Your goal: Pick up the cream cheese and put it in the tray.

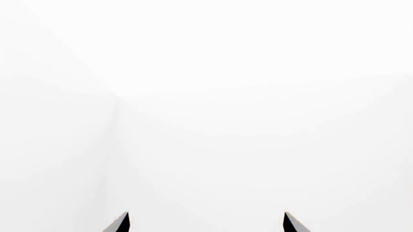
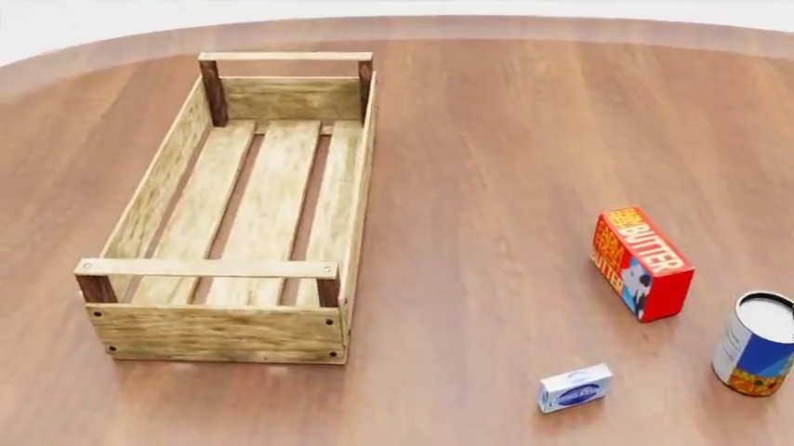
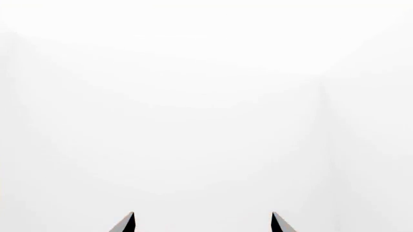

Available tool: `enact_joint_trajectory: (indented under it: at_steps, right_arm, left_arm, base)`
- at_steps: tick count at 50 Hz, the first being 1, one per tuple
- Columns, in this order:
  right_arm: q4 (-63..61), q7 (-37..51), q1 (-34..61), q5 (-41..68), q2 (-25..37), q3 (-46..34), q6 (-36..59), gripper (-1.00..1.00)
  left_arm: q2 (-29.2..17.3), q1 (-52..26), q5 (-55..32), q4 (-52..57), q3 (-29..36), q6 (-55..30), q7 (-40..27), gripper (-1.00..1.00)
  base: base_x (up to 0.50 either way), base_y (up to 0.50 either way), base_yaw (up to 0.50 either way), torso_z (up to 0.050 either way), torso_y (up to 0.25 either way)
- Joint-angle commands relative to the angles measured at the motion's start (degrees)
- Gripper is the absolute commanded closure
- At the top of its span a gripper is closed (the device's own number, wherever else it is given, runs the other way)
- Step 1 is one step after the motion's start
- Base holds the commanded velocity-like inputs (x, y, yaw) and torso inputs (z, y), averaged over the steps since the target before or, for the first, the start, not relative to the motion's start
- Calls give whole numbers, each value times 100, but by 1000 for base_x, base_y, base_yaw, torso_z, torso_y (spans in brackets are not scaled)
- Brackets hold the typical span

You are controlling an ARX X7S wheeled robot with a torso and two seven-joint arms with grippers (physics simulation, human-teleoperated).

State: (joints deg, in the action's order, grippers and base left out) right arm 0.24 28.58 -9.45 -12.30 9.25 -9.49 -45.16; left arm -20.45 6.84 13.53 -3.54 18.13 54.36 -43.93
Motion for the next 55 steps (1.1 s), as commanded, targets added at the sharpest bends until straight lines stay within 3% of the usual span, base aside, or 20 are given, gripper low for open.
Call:
enact_joint_trajectory:
  at_steps: [1, 55]
  right_arm:
    - [15, 65, 11, -7, 45, -51, -16, -100]
    - [68, 333, 102, -82, 183, -231, 83, -100]
  left_arm:
    - [-40, 14, 1, 23, 46, 20, -37, -100]
    - [-147, -31, 43, 37, 196, -48, -231, -100]
  base:
    - [176, 223, 0, 0, 0]
    - [174, 225, 0, 0, 0]
